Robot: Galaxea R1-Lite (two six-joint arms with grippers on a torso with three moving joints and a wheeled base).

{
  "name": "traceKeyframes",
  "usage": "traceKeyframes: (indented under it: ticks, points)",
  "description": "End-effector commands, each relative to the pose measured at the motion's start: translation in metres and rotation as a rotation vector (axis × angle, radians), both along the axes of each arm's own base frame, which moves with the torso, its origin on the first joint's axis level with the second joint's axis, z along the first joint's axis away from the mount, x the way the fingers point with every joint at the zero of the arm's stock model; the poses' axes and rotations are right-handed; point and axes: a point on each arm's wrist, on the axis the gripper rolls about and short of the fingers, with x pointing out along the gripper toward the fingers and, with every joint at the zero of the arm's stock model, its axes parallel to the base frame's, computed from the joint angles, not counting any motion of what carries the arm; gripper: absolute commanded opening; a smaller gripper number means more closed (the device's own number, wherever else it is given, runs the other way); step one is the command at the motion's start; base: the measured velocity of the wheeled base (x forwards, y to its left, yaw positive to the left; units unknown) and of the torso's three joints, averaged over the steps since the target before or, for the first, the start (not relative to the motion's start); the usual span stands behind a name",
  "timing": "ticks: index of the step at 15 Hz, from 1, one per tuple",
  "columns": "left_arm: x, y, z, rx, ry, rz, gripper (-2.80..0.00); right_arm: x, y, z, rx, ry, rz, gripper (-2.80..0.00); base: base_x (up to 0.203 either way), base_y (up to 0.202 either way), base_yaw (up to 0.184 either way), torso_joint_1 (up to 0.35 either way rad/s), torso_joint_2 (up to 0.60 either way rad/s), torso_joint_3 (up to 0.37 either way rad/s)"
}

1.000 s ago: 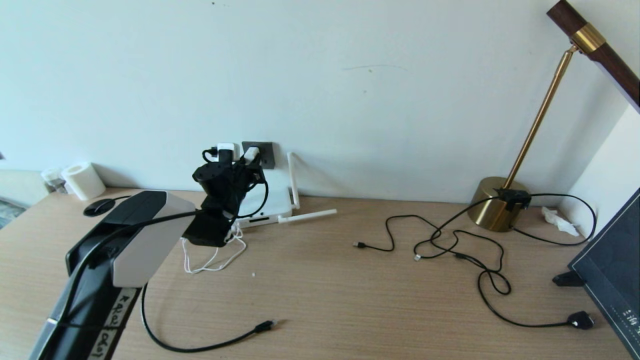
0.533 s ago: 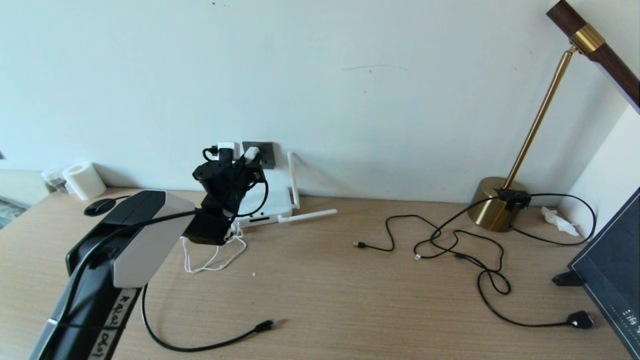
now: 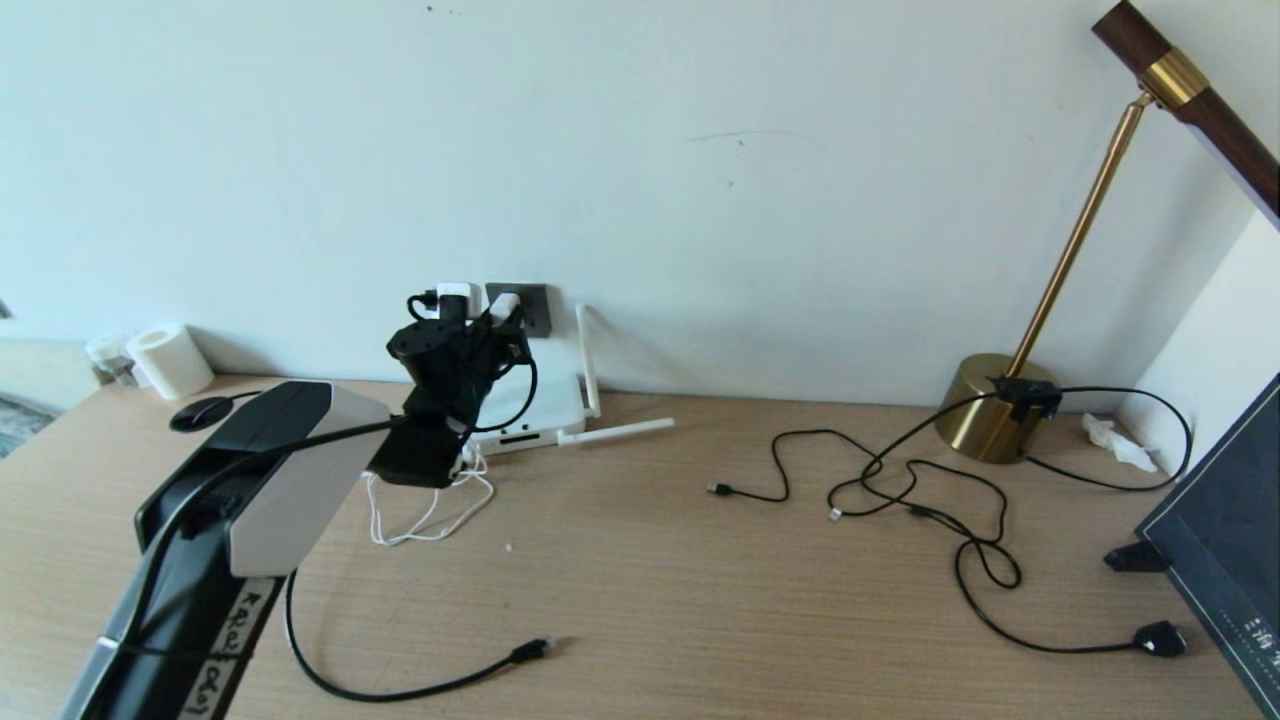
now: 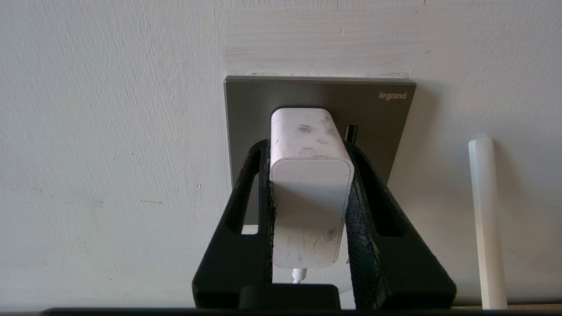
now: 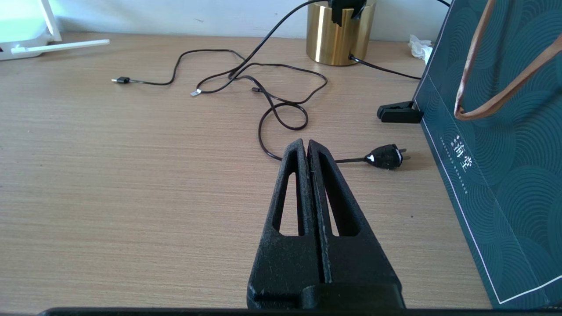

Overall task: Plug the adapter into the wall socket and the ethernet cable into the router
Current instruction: Plug plug into socket

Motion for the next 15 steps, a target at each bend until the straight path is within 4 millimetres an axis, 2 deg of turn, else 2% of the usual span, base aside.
traceKeyframes:
  ticks: [1, 4, 15]
  points:
    - [0.0001, -0.0007, -0.0015, 0.000, -0.002, -0.001, -2.80, 0.0000, 0.0000, 0.0001, 0.000, 0.000, 0.000, -2.80, 0.000, 0.000, 0.000, 0.000, 0.00, 0.000]
    - [0.0012, -0.0001, -0.0072, 0.002, 0.009, 0.001, -2.80, 0.0000, 0.0000, 0.0001, 0.000, 0.000, 0.000, -2.80, 0.000, 0.000, 0.000, 0.000, 0.00, 0.000]
    - [0.0034, 0.0076, -0.0089, 0.012, 0.027, 0.005, -2.80, 0.0000, 0.0000, 0.0001, 0.000, 0.000, 0.000, -2.80, 0.000, 0.000, 0.000, 0.000, 0.00, 0.000]
